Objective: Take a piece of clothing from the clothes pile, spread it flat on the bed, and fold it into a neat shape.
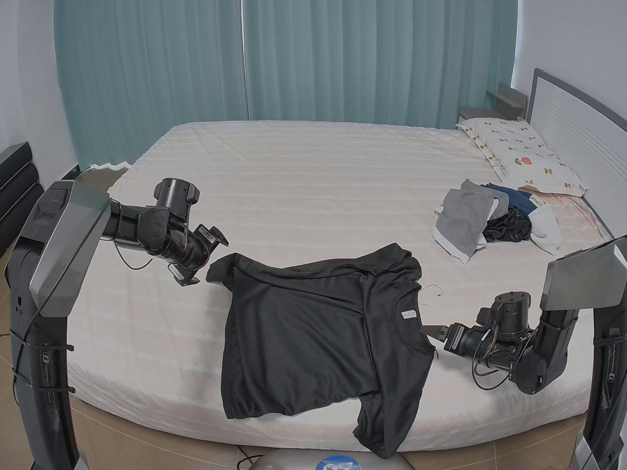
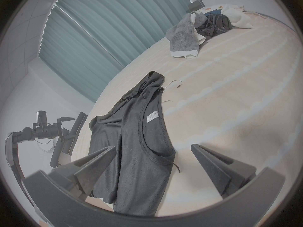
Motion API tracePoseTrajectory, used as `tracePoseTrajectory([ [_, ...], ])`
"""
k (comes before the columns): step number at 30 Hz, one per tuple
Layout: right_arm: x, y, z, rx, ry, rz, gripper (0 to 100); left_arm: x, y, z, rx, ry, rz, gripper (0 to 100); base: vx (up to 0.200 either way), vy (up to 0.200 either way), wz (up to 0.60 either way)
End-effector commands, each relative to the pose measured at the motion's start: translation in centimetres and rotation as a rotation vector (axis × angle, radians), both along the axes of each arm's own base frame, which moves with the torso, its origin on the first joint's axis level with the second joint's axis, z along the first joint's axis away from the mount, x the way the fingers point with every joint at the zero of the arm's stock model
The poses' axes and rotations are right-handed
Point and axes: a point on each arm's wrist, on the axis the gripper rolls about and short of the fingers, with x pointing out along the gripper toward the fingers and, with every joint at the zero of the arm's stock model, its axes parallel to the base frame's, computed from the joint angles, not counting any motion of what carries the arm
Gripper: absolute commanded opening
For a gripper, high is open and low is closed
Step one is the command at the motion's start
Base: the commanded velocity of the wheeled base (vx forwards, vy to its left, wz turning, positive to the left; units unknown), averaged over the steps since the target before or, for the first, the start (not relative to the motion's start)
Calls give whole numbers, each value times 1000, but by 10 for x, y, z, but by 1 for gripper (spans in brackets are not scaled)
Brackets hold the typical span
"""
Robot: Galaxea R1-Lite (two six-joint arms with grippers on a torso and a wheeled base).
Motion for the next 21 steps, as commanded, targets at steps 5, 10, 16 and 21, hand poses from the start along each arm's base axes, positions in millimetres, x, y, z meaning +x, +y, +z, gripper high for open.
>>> tracePoseTrajectory([
  [5, -8, 4, -10, 23, 61, -3, 100, -56, -1, 4, -6, -61, -18, 100, 0, 0, 0],
  [10, -11, 11, -19, 9, 71, 19, 100, -95, -4, -19, 11, -82, -16, 100, 0, 0, 0],
  [16, -10, 17, -24, 1, 63, 35, 100, -141, -13, -29, -17, -61, 33, 100, 0, 0, 0],
  [21, -4, 20, -30, -12, 62, 42, 0, -145, -20, -30, -134, -177, 84, 100, 0, 0, 0],
])
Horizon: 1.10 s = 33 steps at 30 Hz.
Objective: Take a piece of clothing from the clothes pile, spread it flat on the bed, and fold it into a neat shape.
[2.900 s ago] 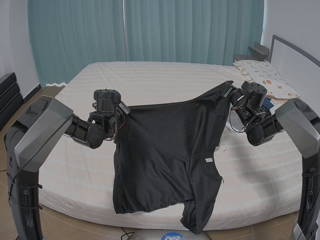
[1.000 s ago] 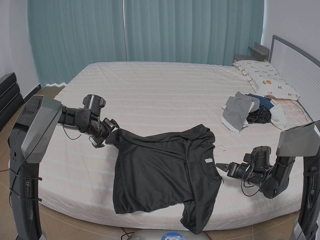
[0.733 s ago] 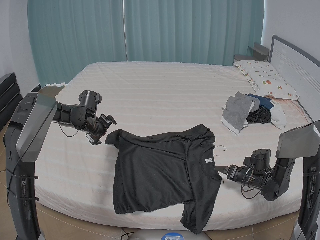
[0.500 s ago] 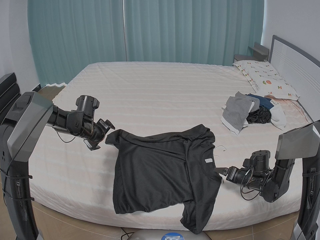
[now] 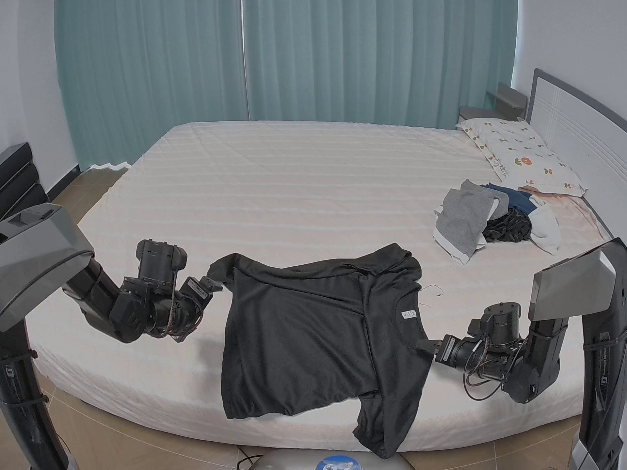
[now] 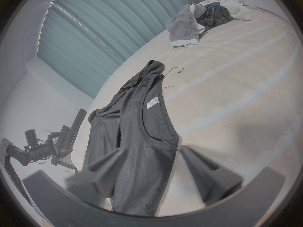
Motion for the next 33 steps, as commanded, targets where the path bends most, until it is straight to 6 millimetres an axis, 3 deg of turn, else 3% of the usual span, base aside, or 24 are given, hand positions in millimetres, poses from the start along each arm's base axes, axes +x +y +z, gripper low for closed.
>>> tracePoseTrajectory([
  [1, 4, 8, -16, -21, 20, 22, 0, -31, -13, 5, -95, -107, 36, 100, 0, 0, 0],
  [7, 1, 9, -21, -89, 28, 49, 0, -29, -14, -17, -72, -61, 41, 100, 0, 0, 0],
  [13, -1, 3, -19, -111, 18, 0, 0, -32, -13, -28, -61, -26, 42, 100, 0, 0, 0],
  [17, -6, -20, -10, -85, -20, -69, 0, -36, -13, -31, -59, -9, 43, 100, 0, 0, 0],
  [18, -7, -25, -9, -80, -25, -77, 100, -37, -12, -32, -60, -3, 43, 100, 0, 0, 0],
  [22, -12, -26, -7, -59, -47, -58, 100, -38, -12, -34, -64, 8, 38, 100, 0, 0, 0],
  [25, -12, -18, -10, -64, -46, -38, 100, -37, -12, -38, -70, 8, 41, 100, 0, 0, 0],
  [27, -8, -1, -21, -77, -59, -9, 100, -33, -13, -43, -76, -18, 42, 100, 0, 0, 0],
  [33, 1, 15, -28, -95, -64, 9, 100, -31, -14, -41, -85, -52, 40, 100, 0, 0, 0],
])
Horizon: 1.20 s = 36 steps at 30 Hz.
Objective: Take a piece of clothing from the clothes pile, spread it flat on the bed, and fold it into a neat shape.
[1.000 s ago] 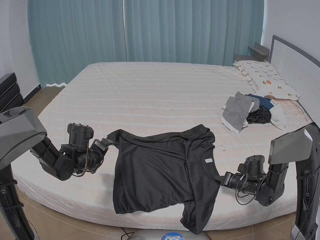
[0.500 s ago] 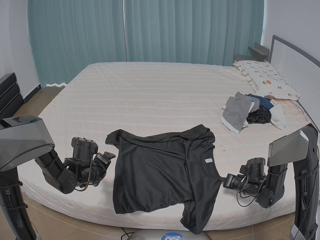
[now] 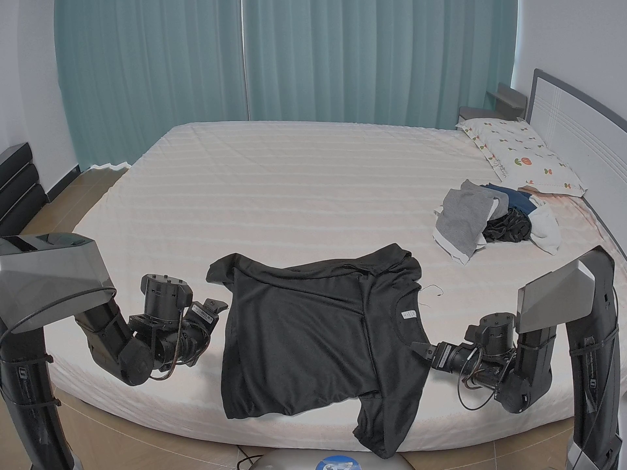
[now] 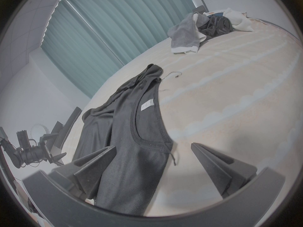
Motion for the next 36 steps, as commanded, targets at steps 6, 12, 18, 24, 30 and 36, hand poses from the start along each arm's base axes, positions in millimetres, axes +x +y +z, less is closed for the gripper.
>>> tracePoseTrajectory([
  [6, 7, 13, -12, -8, 13, 27, 0, 1, 0, -9, 8, 19, 0, 100, 0, 0, 0],
  [12, 6, 7, -9, -4, 8, 7, 0, -6, 1, -13, 19, 41, -5, 100, 0, 0, 0],
  [18, 10, -36, 2, 6, -1, -114, 0, -13, 2, -16, 31, 63, -19, 100, 0, 0, 0],
  [24, 13, -83, 19, 72, -32, -167, 0, -15, 3, -18, 57, 73, -52, 100, 0, 0, 0],
  [30, 14, -114, 30, 101, -69, -202, 0, -17, 1, -19, 66, 78, -65, 100, 0, 0, 0],
  [36, 20, -132, 25, 103, -59, -242, 0, -21, 0, -21, 92, 86, -89, 100, 0, 0, 0],
])
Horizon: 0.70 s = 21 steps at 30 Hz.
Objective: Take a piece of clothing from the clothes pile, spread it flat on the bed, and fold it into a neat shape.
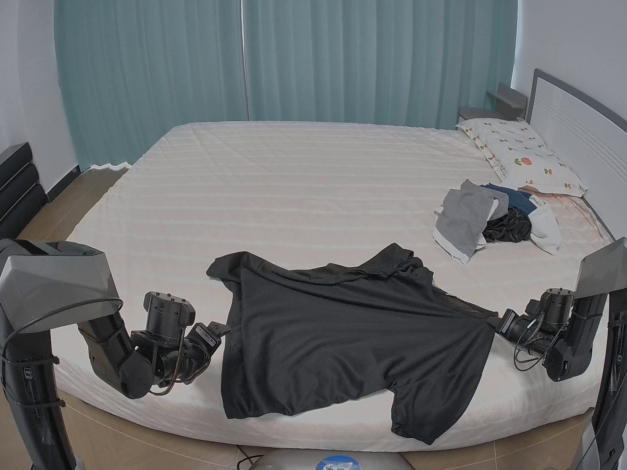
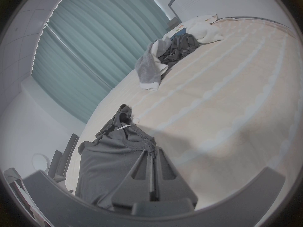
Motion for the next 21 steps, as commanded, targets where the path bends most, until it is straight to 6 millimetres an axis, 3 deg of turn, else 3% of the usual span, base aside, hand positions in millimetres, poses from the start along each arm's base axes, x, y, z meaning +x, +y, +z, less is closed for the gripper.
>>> tracePoseTrajectory([
  [1, 4, -13, 1, -2, -9, -32, 0, -2, -1, -2, 7, 9, -8, 100, 0, 0, 0],
  [7, 9, -21, 2, -3, -15, -56, 0, -11, -1, -5, 43, 32, -42, 100, 0, 0, 0],
  [21, 17, -42, 4, -7, -30, -113, 0, -40, -22, -17, 120, 49, -206, 100, 0, 0, 0],
])
